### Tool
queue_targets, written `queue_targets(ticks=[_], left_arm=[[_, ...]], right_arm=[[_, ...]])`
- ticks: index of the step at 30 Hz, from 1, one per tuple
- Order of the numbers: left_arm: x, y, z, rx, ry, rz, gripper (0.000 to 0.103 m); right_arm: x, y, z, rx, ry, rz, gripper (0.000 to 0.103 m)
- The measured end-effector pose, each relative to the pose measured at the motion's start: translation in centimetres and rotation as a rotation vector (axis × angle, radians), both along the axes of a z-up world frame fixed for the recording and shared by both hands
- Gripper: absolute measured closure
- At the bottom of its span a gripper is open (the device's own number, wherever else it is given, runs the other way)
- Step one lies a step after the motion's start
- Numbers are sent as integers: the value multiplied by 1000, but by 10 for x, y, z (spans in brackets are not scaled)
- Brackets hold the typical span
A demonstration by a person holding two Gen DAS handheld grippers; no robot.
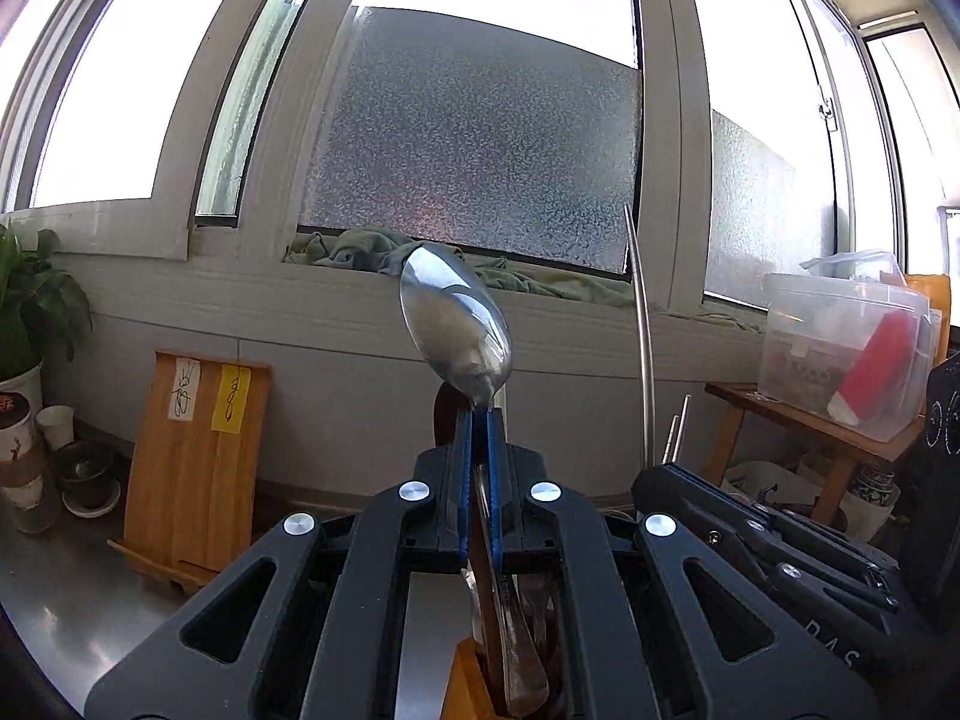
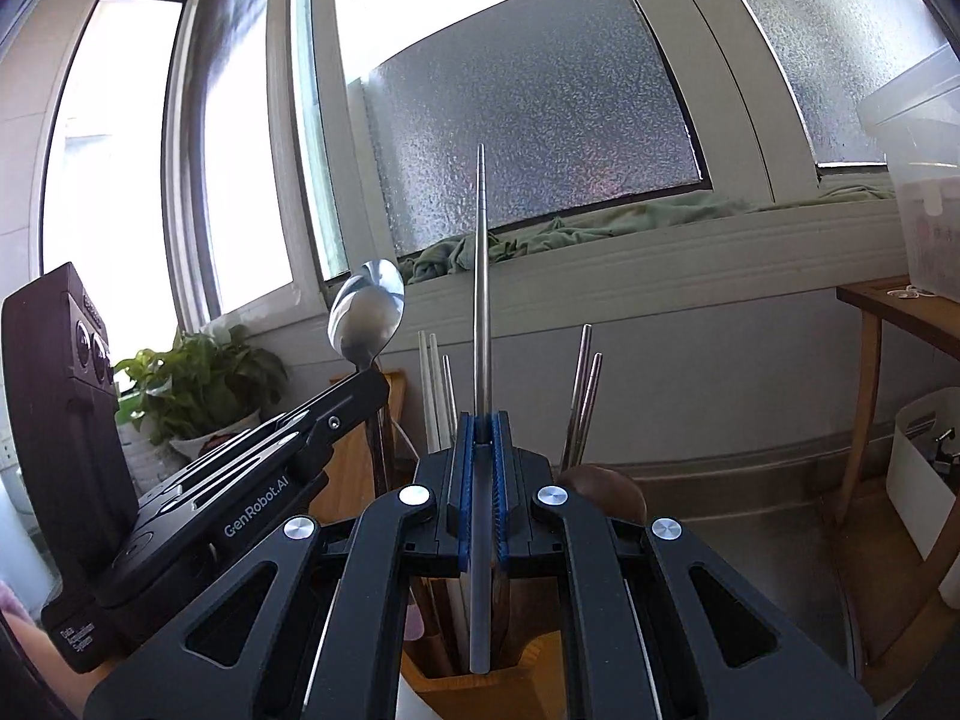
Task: Organize utensils
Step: 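Insert the silver spoon into the orange holder with the left tool while the right tool inserts the chopstick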
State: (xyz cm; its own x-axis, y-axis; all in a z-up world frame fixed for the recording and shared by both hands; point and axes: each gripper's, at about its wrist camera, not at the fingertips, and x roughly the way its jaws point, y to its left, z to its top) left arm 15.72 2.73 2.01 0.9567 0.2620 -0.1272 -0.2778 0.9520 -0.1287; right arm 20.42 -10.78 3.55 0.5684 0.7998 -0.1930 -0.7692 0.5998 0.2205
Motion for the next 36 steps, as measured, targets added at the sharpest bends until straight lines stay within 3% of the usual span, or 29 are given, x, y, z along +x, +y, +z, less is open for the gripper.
queue_targets(ticks=[13,21,27,36], left_arm=[[-14,-18,-17,101,19,-16,100],[-21,-14,-18,98,28,-19,100],[-19,-12,-24,100,64,-74,101],[-24,-9,-22,95,110,-182,102]], right_arm=[[-10,-3,5,-16,-57,4,97],[-7,9,-4,-24,-52,-5,97],[-17,1,-9,-71,-78,9,97],[-21,-4,-20,-165,-41,65,97]])
